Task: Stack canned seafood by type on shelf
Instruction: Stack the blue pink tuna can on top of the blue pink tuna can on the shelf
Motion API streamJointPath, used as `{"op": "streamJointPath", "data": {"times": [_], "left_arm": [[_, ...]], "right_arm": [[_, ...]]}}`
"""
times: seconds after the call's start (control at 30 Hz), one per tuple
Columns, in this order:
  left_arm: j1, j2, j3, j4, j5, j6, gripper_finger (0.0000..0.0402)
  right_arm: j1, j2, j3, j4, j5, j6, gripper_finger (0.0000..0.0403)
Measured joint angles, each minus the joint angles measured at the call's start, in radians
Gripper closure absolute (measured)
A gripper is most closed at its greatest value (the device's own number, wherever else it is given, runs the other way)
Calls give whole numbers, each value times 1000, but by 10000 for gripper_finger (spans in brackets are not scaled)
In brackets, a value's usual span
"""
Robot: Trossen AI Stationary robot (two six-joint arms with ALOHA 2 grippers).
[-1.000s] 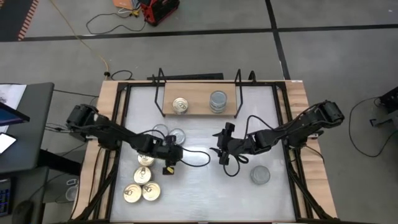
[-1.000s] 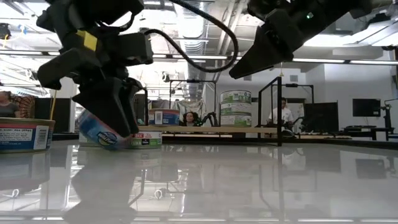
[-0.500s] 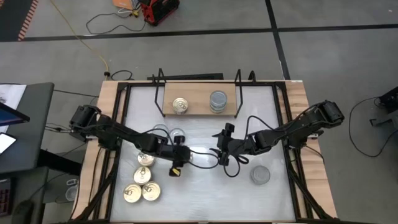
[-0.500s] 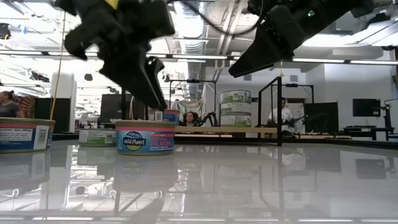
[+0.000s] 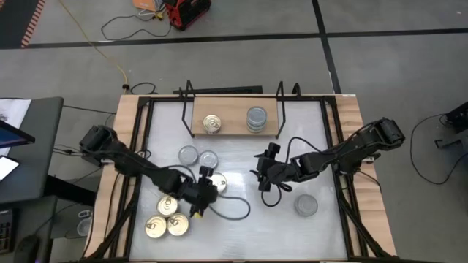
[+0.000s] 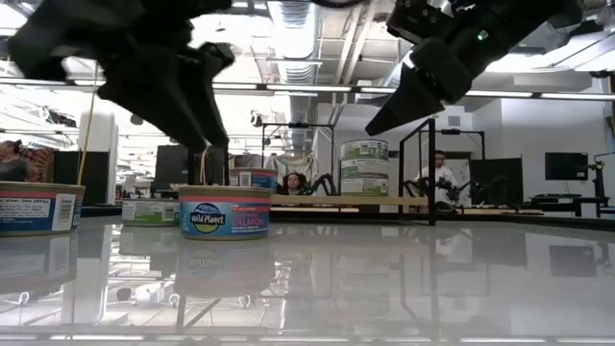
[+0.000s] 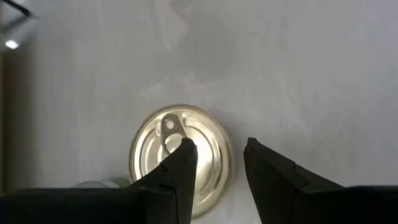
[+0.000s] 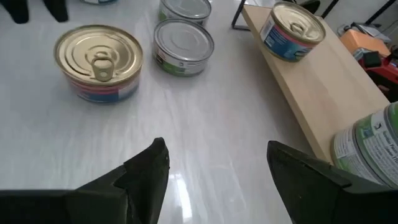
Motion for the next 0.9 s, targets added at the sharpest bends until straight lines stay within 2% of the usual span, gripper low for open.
{"op": "streamJointPath", "data": {"times": [0.17,0.3,0.5,0.7,0.83,0.9], "left_arm": [[-53,32,-2,5,-57,9,276],[-54,128,-3,21,-74,16,276],[-64,228,0,42,-263,37,279],[-81,245,-1,34,-388,71,333],[-31,245,-1,35,-379,61,384],[-8,241,0,42,-346,48,394]], "right_arm": [[0,0,0,7,1,2,108],[0,0,0,21,2,8,108],[3,0,0,18,2,21,108],[2,0,0,18,2,21,108],[3,0,0,18,2,26,108],[3,0,0,18,2,31,108]]}}
